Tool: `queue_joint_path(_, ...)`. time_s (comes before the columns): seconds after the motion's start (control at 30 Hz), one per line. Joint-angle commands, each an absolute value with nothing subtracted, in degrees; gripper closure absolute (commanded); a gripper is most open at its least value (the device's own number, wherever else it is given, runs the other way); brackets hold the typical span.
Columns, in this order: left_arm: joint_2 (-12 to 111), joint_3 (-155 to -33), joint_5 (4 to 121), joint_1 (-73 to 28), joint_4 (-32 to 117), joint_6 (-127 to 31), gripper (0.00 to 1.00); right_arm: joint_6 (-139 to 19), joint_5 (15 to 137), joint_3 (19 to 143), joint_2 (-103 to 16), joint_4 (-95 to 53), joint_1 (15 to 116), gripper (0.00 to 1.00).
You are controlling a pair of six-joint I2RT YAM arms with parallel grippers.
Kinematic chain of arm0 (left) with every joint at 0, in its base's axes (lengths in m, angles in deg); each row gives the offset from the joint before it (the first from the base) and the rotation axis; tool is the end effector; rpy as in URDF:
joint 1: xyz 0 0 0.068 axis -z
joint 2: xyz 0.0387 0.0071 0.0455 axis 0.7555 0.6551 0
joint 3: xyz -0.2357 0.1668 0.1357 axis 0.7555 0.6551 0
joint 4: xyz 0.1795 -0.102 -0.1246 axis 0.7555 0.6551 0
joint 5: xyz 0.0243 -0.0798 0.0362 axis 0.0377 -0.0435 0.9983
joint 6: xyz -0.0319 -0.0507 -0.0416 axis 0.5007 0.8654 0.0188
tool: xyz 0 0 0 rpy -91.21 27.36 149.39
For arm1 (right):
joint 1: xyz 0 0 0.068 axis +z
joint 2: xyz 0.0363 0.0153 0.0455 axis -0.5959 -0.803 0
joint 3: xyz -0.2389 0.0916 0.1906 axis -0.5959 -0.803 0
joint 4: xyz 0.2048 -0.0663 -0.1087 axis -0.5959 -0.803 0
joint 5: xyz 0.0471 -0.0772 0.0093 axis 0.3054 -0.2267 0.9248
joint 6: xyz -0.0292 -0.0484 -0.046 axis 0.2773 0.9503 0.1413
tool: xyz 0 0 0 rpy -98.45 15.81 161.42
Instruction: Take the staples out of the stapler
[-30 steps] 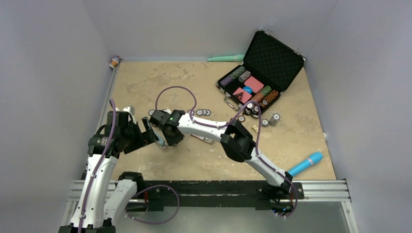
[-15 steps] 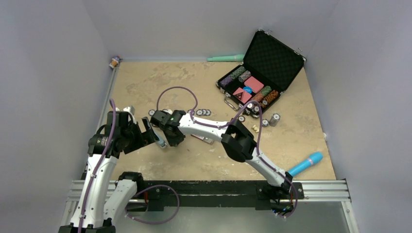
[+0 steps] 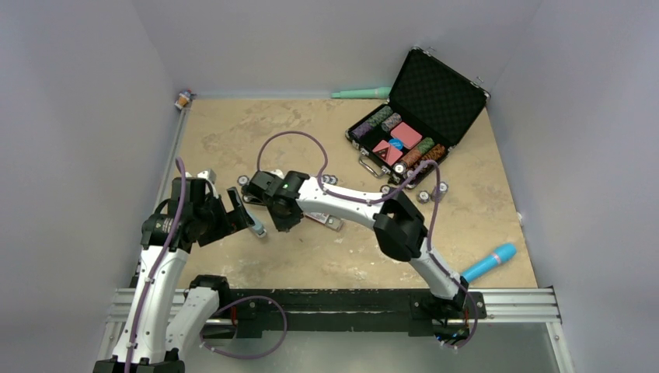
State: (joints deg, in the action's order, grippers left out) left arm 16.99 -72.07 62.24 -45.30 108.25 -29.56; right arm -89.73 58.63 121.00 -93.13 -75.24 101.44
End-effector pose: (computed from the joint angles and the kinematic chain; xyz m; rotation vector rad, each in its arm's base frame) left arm 0.0782 -0.0144 0.3019 -0.5295 2.5399 -0.4158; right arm 0.2221 0.4495 0.2230 -0.6384 2.7063 0.2380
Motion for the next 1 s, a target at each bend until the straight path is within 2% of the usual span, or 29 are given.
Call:
queue_joint_path(0.0,17.0,-72.1,62.5,-45.7,106.7,-29.6,0.0,-92.7,57.0,116.1,-83.8,-73.2,100.8,0.82)
queue_joint_path(0.33,17.0,-72.1,62.6,-45.8,106.7,-29.5,0.0,-98.4,61.3,101.5,-72.0,-65.2,94.4,0.9)
queue_joint_path(0.97,17.0,-72.0,62.4,-45.7,106.7,-29.6,0.0,-102.4,64.3,85.2,-66.5,-57.9,87.4,0.92)
